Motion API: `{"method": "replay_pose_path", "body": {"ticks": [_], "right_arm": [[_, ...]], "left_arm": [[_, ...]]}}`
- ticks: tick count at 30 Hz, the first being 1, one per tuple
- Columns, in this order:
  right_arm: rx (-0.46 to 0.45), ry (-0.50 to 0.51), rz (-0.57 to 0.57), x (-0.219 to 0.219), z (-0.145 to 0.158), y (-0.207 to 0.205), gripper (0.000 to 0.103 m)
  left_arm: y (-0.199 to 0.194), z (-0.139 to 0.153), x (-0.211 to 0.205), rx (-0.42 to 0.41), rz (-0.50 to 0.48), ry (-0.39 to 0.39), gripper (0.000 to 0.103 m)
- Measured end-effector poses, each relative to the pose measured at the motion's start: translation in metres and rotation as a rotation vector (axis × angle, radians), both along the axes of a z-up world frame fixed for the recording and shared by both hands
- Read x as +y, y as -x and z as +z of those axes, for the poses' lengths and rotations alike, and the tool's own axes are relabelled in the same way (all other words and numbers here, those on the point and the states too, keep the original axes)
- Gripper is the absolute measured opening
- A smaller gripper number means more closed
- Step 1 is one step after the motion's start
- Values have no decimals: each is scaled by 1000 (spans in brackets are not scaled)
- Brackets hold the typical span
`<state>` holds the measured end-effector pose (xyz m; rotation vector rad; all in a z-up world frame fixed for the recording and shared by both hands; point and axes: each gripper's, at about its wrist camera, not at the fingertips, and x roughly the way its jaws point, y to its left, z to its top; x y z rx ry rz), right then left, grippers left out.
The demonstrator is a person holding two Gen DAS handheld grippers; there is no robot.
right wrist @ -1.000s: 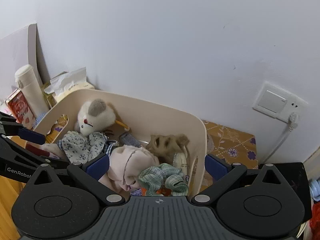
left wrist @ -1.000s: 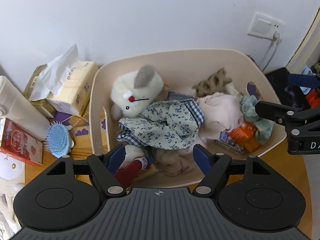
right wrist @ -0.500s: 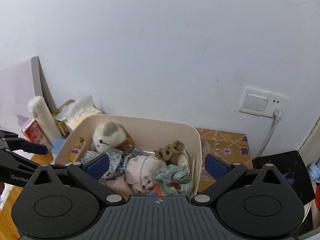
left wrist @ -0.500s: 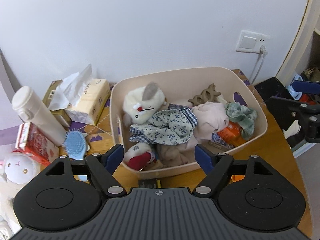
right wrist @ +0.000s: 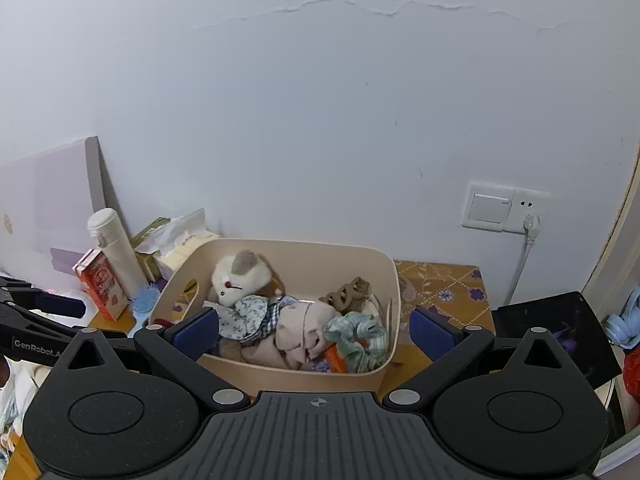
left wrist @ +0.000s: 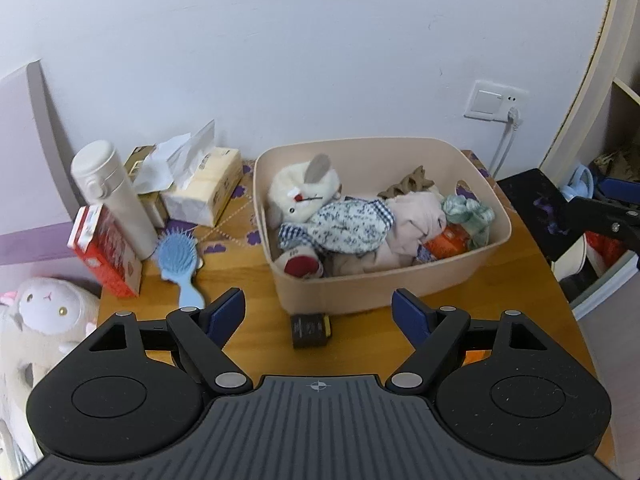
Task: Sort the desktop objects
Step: 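Withdraw both tools from the bin toward the black box and orange sock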
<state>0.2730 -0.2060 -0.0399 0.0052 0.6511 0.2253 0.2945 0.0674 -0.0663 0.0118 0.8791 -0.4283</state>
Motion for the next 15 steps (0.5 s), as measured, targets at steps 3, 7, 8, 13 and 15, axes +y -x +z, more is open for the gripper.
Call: {"method": "replay_pose_path", "body": {"ticks": [3, 7, 8, 13, 15], "right_arm": [[-18, -8, -4, -1, 1, 16, 103], [-39, -39, 4, -2, -4, 39, 103], [-42, -38, 5, -2, -6, 44, 103], [-44, -39, -1, -4, -18, 63, 103], [-46, -52, -2, -7, -24, 70, 103]], "left_arm": [[12, -3, 11, 6, 1, 7, 82], [26, -11, 26, 9, 5, 4, 82], [28, -14, 29, 11, 4, 0, 82], [38, -30, 41, 21, 5, -16, 82], [42, -36, 44, 22, 5, -18, 82]]}}
